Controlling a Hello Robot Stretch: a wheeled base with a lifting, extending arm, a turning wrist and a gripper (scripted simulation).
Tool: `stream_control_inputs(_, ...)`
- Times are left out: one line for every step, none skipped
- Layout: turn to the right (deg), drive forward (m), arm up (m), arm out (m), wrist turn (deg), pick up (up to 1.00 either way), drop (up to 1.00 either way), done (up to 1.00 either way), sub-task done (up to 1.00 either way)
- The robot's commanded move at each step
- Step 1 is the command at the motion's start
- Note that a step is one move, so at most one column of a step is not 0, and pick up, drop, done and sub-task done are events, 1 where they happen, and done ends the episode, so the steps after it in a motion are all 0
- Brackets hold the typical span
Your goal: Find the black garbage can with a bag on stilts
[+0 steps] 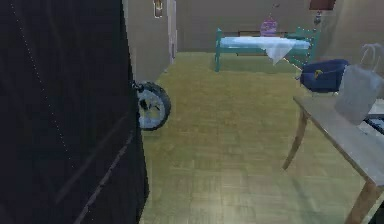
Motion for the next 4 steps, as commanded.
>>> stream_control_inputs(0.0, 1.0, 0.0, 0.0, 0.0, 0.0, 0.0, 0.0, 0.0)
stream_control_inputs(9.0, 0.0, 0.0, 0.0, 0.0, 0.0, 0.0, 0.0, 0.0)
stream_control_inputs(0.0, 0.35, 0.0, 0.0, 0.0, 0.0, 0.0, 0.0, 0.0)
stream_control_inputs(-6.0, 0.0, 0.0, 0.0, 0.0, 0.0, 0.0, 0.0, 0.0)
